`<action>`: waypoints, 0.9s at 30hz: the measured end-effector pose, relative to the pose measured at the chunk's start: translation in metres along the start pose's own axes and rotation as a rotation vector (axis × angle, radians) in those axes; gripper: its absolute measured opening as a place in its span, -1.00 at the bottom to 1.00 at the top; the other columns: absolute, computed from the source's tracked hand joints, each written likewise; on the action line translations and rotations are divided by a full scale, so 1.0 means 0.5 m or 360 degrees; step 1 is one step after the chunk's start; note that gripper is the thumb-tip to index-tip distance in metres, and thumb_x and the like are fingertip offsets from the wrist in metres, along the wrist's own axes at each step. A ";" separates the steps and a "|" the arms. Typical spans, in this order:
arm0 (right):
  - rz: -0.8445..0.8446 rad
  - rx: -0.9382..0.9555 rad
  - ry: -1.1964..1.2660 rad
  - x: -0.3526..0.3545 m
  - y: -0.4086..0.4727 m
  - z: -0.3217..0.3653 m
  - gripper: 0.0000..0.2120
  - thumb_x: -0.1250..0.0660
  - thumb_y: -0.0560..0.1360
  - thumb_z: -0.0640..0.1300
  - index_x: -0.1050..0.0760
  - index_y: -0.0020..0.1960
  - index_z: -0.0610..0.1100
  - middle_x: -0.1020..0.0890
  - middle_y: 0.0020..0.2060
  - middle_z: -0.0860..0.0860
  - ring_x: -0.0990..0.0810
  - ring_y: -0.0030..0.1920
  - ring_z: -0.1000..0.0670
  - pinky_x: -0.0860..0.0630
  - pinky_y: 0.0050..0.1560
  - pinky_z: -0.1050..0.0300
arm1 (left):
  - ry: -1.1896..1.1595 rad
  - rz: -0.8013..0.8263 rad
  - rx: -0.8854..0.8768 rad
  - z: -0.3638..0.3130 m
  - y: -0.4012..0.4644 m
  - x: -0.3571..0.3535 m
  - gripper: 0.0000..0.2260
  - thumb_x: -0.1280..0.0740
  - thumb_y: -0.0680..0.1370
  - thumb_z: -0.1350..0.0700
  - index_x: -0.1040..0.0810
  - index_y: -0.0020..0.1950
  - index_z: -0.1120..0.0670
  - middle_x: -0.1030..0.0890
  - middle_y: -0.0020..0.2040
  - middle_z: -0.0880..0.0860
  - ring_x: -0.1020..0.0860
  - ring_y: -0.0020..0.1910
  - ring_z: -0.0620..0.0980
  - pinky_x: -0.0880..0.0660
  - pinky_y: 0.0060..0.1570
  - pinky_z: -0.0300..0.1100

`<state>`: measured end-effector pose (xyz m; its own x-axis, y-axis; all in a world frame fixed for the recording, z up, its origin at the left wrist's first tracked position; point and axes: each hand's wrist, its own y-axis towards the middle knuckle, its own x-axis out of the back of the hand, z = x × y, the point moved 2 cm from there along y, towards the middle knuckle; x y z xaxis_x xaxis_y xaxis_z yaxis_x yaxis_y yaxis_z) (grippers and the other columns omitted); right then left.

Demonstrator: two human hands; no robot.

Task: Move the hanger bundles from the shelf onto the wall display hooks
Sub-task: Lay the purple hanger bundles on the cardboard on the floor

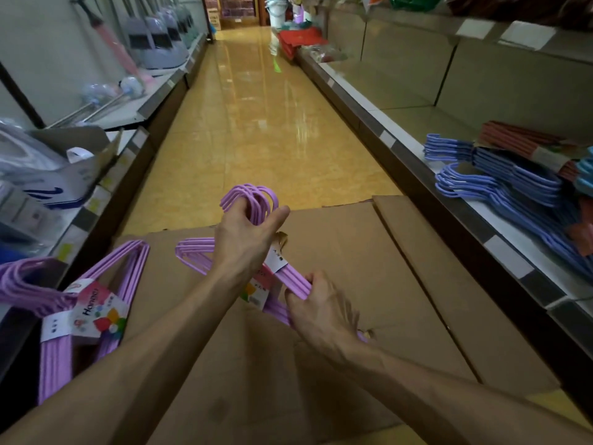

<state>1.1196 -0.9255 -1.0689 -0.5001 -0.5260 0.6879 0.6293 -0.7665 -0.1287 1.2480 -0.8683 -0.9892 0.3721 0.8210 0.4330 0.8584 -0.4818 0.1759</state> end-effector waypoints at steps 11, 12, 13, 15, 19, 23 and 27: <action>0.0796 -0.0153 0.0951 -0.076 -0.069 0.099 -0.71 -0.51 0.44 -0.01 -0.51 0.07 -0.06 -0.71 -0.09 -0.10 -0.70 -0.20 -0.01 -0.67 -0.11 0.03 | -0.0294 0.0112 0.0023 0.055 0.011 0.132 -0.85 -0.45 0.54 0.12 -0.66 0.09 0.08 -0.71 -0.07 0.01 -0.64 -0.12 -0.17 -0.50 -0.22 -0.43; 0.0893 -0.0143 0.0972 -0.083 -0.070 0.110 -0.74 -0.48 0.48 -0.03 -0.52 0.10 -0.09 -0.70 -0.06 -0.10 -0.71 -0.13 -0.03 -0.67 -0.04 0.01 | -0.0326 0.0153 0.0030 0.060 0.012 0.150 -0.82 -0.43 0.55 0.12 -0.65 0.13 0.11 -0.72 -0.02 0.03 -0.66 -0.06 -0.13 -0.51 -0.19 -0.44; 0.0980 -0.0156 0.1006 -0.091 -0.072 0.120 -0.73 -0.45 0.51 -0.04 -0.53 0.15 -0.13 -0.70 -0.02 -0.11 -0.72 -0.05 -0.06 -0.66 0.04 -0.05 | -0.0351 0.0188 0.0029 0.063 0.011 0.167 -0.79 -0.41 0.55 0.13 -0.65 0.17 0.13 -0.72 0.02 0.04 -0.67 -0.01 -0.11 -0.50 -0.16 -0.45; 0.1122 -0.0228 0.1126 -0.109 -0.076 0.138 -0.68 -0.43 0.53 -0.11 -0.52 0.24 -0.19 -0.70 0.02 -0.12 -0.70 0.04 -0.12 -0.62 0.14 -0.16 | -0.0410 0.0256 0.0018 0.067 0.007 0.196 -0.77 -0.39 0.56 0.17 -0.63 0.21 0.16 -0.72 0.05 0.03 -0.67 0.04 -0.14 -0.50 -0.10 -0.46; 0.1264 -0.0266 0.1275 -0.153 -0.085 0.175 -0.73 -0.44 0.51 -0.25 -0.55 0.19 -0.21 -0.72 0.01 -0.12 -0.69 0.09 -0.13 -0.58 0.20 -0.19 | -0.0438 0.0352 -0.0017 0.075 0.002 0.243 -0.78 -0.34 0.58 0.23 -0.61 0.22 0.18 -0.72 0.04 0.03 -0.67 0.02 -0.14 -0.54 -0.02 -0.39; 0.1285 -0.0216 0.1301 -0.202 -0.091 0.203 -0.75 -0.51 0.42 -0.29 -0.58 0.07 -0.16 -0.70 0.04 -0.13 -0.68 0.10 -0.16 -0.60 0.17 -0.17 | -0.0437 0.0320 0.0041 0.101 -0.002 0.289 -0.78 -0.35 0.57 0.22 -0.61 0.21 0.14 -0.72 0.06 0.08 -0.66 0.08 -0.05 -0.57 0.14 -0.22; 0.1300 -0.0102 0.1231 -0.259 -0.092 0.218 -0.78 -0.50 0.43 -0.29 -0.57 -0.01 -0.06 -0.70 -0.06 -0.04 -0.70 0.02 -0.09 -0.62 0.14 -0.06 | -0.0230 0.0316 0.0128 0.138 -0.001 0.340 -0.79 -0.39 0.57 0.09 -0.64 0.19 0.04 -0.73 0.04 0.01 -0.67 0.08 -0.07 -0.56 0.15 -0.12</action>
<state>1.2203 -0.7817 -1.0741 -0.2007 -0.9488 -0.2439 0.9163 -0.0938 -0.3893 1.3350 -0.7074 -0.9769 0.5781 0.7506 0.3199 0.7865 -0.6170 0.0265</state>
